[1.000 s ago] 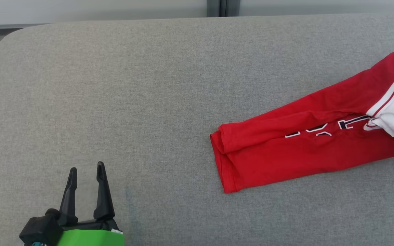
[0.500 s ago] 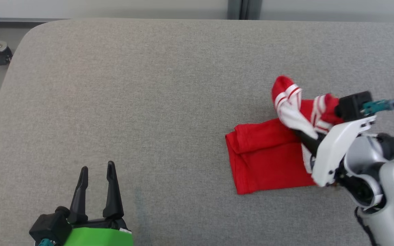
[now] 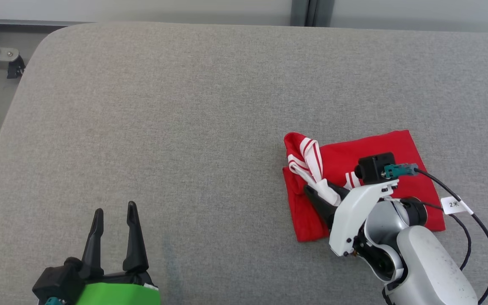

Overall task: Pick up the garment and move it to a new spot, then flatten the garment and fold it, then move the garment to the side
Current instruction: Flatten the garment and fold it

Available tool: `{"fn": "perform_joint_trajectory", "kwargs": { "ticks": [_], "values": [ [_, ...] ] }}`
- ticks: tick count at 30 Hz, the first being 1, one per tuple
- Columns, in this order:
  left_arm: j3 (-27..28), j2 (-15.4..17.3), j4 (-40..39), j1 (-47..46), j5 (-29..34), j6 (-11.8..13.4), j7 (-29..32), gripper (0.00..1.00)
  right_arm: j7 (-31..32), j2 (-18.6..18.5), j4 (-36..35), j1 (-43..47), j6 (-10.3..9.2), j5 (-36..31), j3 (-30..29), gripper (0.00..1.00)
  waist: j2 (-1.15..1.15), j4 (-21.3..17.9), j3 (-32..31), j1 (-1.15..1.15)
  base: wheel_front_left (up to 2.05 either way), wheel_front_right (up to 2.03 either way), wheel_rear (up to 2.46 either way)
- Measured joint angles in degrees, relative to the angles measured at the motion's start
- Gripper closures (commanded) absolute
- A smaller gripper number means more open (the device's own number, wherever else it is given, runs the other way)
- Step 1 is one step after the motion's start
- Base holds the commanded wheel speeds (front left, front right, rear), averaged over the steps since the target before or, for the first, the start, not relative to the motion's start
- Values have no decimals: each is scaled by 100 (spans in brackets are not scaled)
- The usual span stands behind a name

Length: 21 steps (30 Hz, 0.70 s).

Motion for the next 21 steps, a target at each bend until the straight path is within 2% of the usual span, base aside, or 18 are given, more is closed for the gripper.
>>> {"fn": "perform_joint_trajectory", "kwargs": {
  "ticks": [4,10,16,21],
  "values": [
    [-21,-1,21,14,40,0,0,0,-369,68,-45,-64,0,223,67,0,0,-78,-63,0,0,0,0],
    [51,-2,2,137,146,-9,0,0,-1045,111,-793,94,-1,561,40,0,0,-265,-211,0,0,0,0],
    [182,-2,-58,252,388,-55,0,0,-2129,-197,-1369,664,0,357,-609,0,0,-521,-395,0,0,0,0],
    [230,-2,-76,319,550,-186,0,0,-3206,-468,-1060,1322,-1,-104,-1305,0,0,-744,-568,0,0,0,0]
  ]
}}
